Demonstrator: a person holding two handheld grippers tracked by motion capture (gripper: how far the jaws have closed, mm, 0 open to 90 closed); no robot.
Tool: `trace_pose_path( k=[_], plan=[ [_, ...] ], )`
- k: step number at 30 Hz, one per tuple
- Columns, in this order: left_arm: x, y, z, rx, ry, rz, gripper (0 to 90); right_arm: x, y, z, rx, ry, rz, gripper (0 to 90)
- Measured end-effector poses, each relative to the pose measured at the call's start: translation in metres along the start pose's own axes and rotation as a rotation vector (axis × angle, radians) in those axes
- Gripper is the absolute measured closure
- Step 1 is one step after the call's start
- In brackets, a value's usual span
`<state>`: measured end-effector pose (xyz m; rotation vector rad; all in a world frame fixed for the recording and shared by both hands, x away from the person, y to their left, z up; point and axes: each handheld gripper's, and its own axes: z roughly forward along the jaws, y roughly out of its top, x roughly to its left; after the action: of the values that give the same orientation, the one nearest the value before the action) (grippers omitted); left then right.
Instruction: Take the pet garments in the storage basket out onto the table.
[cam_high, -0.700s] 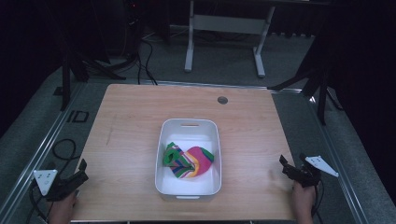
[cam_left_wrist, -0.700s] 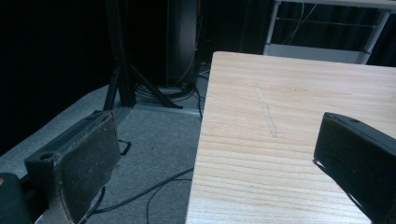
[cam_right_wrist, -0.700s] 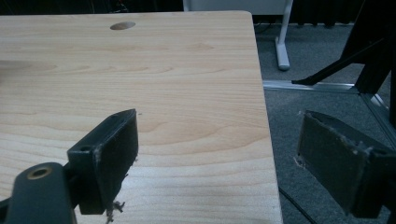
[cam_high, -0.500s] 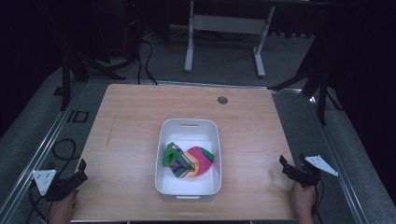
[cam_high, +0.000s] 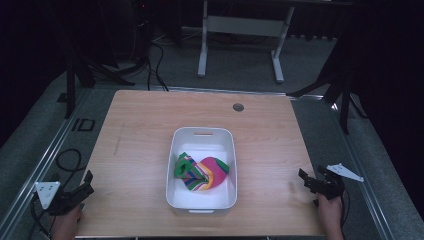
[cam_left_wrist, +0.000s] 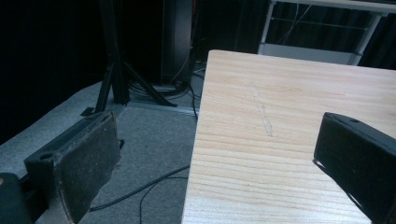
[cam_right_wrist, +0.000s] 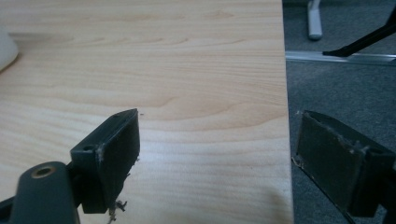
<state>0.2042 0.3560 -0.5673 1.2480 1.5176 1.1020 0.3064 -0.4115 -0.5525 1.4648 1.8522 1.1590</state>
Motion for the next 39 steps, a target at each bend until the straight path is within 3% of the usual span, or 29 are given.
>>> trace_pose_path(
  k=[3,6,14,18,22,27,39],
  plan=[
    [-0.001,0.0,0.0,0.0,-0.005,0.01,0.9,-0.004,0.002,-0.001,0.052,0.067,-0.06,13.7],
    [0.0,0.0,0.0,0.0,-0.01,0.002,0.9,-0.006,0.002,0.0,0.132,0.141,-0.153,13.7],
    [0.0,0.0,0.0,0.004,-0.018,0.006,0.9,-0.013,0.011,0.001,0.276,0.32,-0.25,13.6],
    [0.0,0.0,0.0,0.003,-0.017,0.009,0.9,-0.006,0.022,0.003,0.388,0.384,-0.311,13.7],
    [0.0,0.0,0.0,0.001,-0.022,0.006,0.9,0.005,0.03,0.006,0.446,0.459,-0.353,13.7],
    [0.0,0.0,0.0,0.007,-0.029,0.009,0.9,0.023,0.03,0.011,0.459,0.541,-0.461,13.7],
    [-0.001,0.0,0.001,0.01,-0.03,0.014,0.9,0.054,0.039,0.021,0.535,0.624,-0.626,15.1]
  ],
)
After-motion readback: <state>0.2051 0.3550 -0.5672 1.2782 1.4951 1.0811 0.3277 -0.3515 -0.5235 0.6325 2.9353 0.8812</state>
